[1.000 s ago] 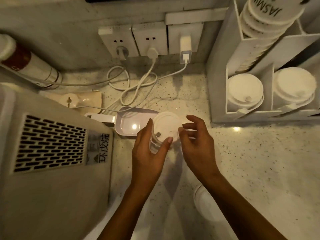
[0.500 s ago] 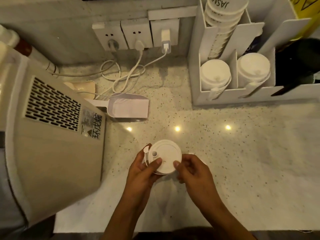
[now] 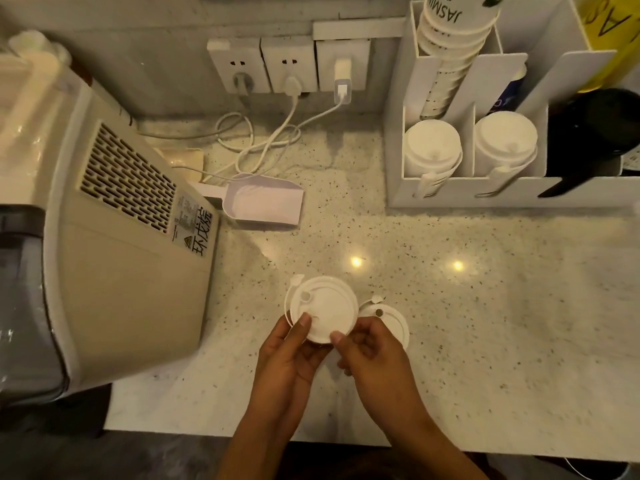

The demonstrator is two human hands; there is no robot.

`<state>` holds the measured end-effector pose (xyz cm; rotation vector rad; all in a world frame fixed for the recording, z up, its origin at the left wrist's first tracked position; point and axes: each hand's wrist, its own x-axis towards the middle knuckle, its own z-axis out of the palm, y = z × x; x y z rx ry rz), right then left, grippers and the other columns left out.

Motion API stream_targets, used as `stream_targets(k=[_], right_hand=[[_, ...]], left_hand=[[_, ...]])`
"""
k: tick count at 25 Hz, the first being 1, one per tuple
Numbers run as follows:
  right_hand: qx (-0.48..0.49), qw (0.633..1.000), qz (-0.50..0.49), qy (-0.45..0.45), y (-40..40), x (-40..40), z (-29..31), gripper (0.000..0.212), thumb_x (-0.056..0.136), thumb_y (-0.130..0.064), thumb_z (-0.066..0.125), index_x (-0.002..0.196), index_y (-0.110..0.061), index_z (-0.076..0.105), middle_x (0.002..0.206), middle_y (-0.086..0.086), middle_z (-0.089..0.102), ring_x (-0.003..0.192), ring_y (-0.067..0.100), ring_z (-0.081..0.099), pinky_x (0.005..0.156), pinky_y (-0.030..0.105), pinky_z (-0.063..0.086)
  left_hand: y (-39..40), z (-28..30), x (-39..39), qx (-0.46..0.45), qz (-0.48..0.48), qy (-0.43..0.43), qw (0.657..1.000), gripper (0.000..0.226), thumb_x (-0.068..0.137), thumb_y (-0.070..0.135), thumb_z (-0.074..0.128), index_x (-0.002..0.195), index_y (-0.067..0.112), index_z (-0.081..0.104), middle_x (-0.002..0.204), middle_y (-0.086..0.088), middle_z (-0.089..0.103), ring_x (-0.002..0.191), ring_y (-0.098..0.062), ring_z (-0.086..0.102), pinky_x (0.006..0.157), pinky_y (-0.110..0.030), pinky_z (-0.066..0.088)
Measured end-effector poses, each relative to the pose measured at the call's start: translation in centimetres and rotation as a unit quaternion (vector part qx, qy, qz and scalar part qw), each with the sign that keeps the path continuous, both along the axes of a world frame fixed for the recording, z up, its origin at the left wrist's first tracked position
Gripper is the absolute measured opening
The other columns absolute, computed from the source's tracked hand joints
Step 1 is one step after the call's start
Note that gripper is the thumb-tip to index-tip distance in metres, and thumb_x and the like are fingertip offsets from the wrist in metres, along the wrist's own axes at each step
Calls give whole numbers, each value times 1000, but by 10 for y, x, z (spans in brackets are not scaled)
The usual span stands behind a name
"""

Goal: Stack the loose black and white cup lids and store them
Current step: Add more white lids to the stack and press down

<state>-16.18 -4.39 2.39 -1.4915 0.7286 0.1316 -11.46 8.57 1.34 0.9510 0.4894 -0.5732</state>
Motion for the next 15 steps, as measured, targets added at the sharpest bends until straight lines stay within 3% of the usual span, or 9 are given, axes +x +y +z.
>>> stream_targets(k=[3,5,9,12,15], right_hand=[[-76,996,49,-19,-2,-10,-2,46,81,-46,77,119,-50,50,108,-36,60,96,-3,64,73,11,52],[-132,986,88,-44,-6,-14,-4,69,76,-53,76,134,-53,39,120,-38,52,107,-6,57,80,11,51],[-216,958,163,-95,-16,-25,-15,76,77,-56,74,141,-43,37,138,-24,44,129,1,45,100,16,44],[-290,932,193,-99,-14,-31,-20,86,74,-62,72,146,-38,31,140,-16,41,131,1,42,101,11,40],[-346,914,190,-94,-13,-35,-26,87,75,-62,72,146,-33,30,138,-8,41,126,7,45,97,21,48]], left_hand=[[3,-3,-5,41,-10,6,999,35,86,19,68,120,20,73,127,-14,71,116,-31,68,82,-35,61],[6,-8,-9,67,-25,-2,997,35,85,21,70,120,22,73,125,-12,72,115,-30,69,80,-34,61],[5,-15,-21,89,-55,-15,994,36,86,24,71,122,22,73,124,-11,73,115,-28,70,81,-32,60],[2,-15,-28,95,-61,-12,994,40,83,28,74,122,23,73,123,-10,74,113,-27,71,81,-33,60],[-2,-15,-33,116,-86,-11,989,38,82,31,74,121,27,73,120,-7,75,112,-24,71,81,-33,61]])
